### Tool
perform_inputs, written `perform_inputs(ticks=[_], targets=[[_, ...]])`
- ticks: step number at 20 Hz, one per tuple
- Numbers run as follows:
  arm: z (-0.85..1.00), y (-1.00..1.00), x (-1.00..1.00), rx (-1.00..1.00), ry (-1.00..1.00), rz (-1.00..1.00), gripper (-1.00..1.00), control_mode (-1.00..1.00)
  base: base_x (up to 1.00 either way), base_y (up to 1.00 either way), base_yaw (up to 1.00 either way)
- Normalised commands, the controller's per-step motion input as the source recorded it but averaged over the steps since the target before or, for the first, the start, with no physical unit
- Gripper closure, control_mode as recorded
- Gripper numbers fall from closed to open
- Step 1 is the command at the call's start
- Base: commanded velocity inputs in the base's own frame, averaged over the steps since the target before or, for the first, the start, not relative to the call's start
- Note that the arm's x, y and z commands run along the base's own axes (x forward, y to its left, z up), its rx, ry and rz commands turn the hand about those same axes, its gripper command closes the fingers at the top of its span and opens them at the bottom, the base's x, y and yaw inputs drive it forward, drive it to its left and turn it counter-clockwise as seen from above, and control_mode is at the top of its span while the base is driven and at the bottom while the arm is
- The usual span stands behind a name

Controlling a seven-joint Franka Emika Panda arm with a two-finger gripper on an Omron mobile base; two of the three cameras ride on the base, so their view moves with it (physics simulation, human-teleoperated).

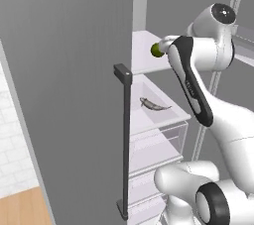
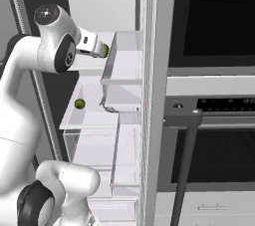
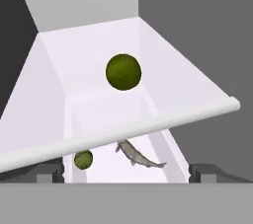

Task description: Place one lime and one fish in each tupperware on the nearby counter, to pack two identical lunches.

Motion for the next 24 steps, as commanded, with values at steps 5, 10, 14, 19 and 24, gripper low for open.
perform_inputs(ticks=[5,10,14,19,24], targets=[[-0.02,0.0,0.5,0.0,0.01,0.0,-1.0,-1.0,0.0,0.0,0.0],[-0.12,0.0,0.49,0.0,0.0,0.0,-1.0,-1.0,0.0,0.0,0.0],[-0.15,0.0,0.53,0.0,0.0,0.0,-1.0,-1.0,0.0,0.0,0.0],[-0.22,0.0,0.36,0.0,0.0,0.0,-1.0,-1.0,0.0,0.0,0.0],[-0.21,0.0,0.5,0.0,0.04,0.0,-1.0,-1.0,0.0,0.0,0.0]])
